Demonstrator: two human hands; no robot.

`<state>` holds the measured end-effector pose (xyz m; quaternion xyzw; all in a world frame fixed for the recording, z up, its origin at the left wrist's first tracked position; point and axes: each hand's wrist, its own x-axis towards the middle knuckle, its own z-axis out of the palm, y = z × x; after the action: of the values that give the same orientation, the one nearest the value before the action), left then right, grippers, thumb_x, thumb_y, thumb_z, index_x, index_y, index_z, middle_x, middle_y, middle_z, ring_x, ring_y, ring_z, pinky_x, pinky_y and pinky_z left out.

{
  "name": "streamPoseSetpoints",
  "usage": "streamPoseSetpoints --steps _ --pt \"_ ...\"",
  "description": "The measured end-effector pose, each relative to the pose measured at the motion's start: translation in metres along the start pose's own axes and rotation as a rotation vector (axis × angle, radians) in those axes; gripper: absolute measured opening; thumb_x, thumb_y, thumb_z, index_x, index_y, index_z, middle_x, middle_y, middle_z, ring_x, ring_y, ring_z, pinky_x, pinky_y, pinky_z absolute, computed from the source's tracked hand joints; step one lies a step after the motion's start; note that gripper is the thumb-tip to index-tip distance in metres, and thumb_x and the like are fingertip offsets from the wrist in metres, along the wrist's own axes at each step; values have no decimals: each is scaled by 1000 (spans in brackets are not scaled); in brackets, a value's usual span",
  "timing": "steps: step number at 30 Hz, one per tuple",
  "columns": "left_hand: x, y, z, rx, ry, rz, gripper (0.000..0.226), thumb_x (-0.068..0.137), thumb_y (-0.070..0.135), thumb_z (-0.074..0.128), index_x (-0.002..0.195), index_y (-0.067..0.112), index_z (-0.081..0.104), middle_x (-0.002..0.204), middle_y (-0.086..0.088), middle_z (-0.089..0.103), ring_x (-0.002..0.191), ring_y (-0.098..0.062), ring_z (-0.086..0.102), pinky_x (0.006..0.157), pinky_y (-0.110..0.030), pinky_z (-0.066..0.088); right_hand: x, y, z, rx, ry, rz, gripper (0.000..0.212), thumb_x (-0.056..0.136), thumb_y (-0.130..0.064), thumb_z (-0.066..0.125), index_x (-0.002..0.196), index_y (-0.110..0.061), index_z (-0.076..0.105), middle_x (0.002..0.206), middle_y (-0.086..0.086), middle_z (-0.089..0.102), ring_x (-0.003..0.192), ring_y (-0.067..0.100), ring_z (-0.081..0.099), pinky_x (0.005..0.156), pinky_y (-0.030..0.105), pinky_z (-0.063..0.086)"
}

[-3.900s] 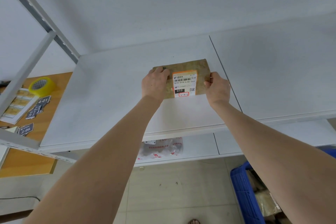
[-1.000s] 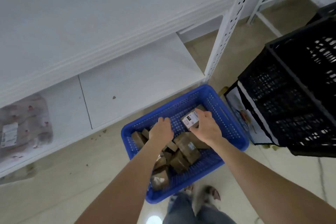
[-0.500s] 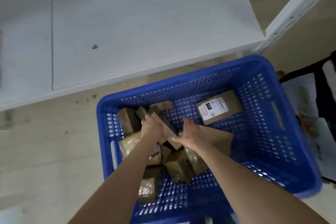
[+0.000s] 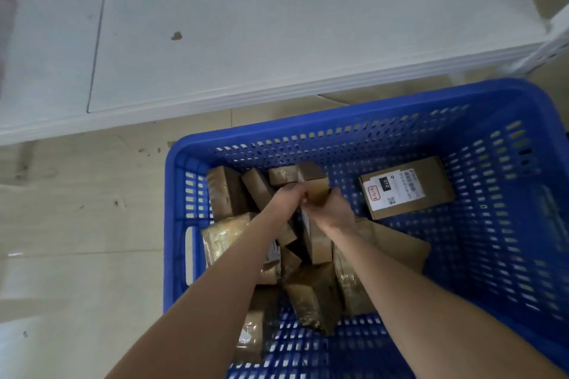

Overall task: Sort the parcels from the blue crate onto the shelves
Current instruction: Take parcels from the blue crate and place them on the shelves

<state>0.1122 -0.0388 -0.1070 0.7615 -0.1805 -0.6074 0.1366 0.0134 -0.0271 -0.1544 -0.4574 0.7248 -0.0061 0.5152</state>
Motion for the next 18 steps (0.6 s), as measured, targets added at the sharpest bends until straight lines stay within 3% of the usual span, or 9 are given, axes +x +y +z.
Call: streamPoseSetpoints --steps 4,7,9,14,18 --pt "-48 7 -7 4 26 95 37 98 27 44 132 13 49 122 -6 62 109 -20 55 79 -27 38 -33 -7 -53 148 -20 -34 49 82 -38 68 124 -17 53 117 5 65 100 22 61 82 32 49" --pt "-98 21 -25 25 209 149 46 92 35 53 133 17 46 117 -4 62 102 -21 60 87 -35 48 -76 -23 -98 401 -51 -9 38 87 -28 64 123 -19 55 117 5 66 100 20 62 92 39 51" --pt "-135 32 -35 27 249 141 56 88 43 56 136 17 42 123 -4 60 108 -23 59 96 -41 46 -109 -39 -129 532 -73 21 30 89 -24 62 117 -22 55 116 6 65 102 23 62 94 44 50" --pt "-235 74 -53 39 164 108 78 78 57 57 143 19 35 135 -7 51 119 -29 51 102 -50 42 -201 -93 -199 731 -123 4 27 92 -20 56 119 -21 57 110 6 67 96 22 63 72 34 48" --pt "-320 120 -61 65 125 134 62 92 48 49 144 18 35 138 -5 47 125 -27 44 106 -41 35 -268 -138 -248 796 -114 -52 29 94 -19 52 123 -22 57 109 6 69 95 23 65 64 29 48"
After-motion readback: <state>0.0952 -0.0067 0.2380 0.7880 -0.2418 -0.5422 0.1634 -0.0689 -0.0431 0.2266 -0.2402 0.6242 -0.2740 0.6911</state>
